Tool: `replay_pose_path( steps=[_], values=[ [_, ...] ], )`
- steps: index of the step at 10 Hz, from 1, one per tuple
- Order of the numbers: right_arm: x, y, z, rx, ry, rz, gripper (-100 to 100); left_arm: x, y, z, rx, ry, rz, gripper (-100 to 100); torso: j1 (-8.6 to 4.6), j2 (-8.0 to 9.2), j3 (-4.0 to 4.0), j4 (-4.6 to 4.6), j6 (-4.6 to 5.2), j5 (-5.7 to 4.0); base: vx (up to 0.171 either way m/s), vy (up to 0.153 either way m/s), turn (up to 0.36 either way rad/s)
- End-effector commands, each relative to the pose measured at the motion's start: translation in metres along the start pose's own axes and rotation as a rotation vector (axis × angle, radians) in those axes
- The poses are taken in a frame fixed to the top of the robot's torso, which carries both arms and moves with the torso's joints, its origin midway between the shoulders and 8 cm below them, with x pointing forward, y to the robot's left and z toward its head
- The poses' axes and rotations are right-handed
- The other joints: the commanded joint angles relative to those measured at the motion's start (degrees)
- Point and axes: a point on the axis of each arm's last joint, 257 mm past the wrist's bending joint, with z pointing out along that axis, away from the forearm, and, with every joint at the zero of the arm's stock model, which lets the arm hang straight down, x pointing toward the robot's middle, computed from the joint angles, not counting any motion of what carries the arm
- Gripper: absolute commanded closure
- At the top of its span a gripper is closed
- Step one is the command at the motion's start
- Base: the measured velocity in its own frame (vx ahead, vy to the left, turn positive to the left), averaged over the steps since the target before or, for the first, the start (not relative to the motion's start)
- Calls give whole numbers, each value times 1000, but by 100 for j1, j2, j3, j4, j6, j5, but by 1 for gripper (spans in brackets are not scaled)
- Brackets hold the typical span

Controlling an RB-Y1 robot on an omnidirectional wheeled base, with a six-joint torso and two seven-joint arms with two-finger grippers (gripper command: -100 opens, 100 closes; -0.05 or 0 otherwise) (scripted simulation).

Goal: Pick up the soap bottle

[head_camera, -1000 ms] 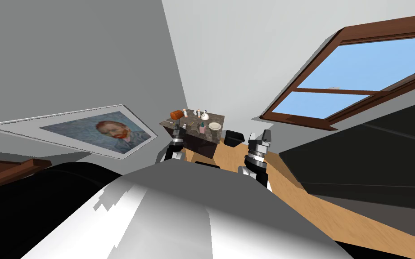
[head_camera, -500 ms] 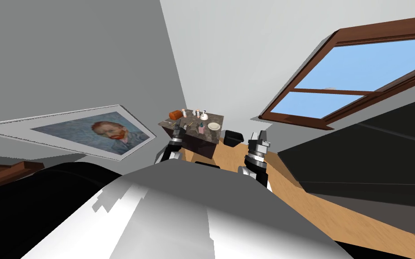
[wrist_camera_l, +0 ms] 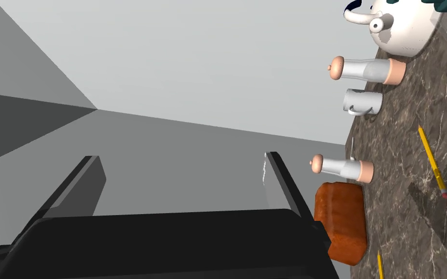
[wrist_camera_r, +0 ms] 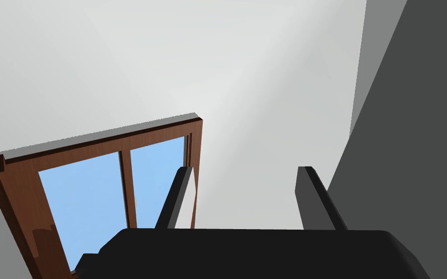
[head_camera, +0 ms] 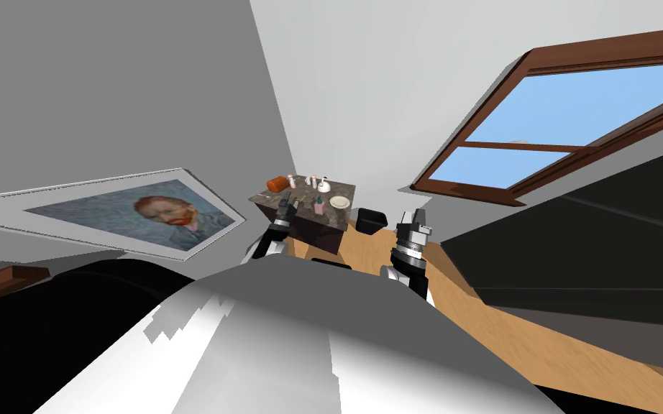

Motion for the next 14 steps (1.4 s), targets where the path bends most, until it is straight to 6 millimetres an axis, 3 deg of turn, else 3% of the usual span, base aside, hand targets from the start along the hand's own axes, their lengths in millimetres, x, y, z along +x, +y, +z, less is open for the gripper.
replay_pose_path(
  steps=[1, 14],
  values=[
    [0, 0, 0, 0, 0, 0, 0, -4, 7, 2, -35, 6, 8, -100, 0, 0, 0, 0, 0, 0, 28, -40, -45],
    [0, 0, 0, 0, 0, 0, 0, -40, 56, 2, -295, -56, -9, -100, -1, 0, 0, 0, -1, 0, 33, -38, -40]
  ],
)
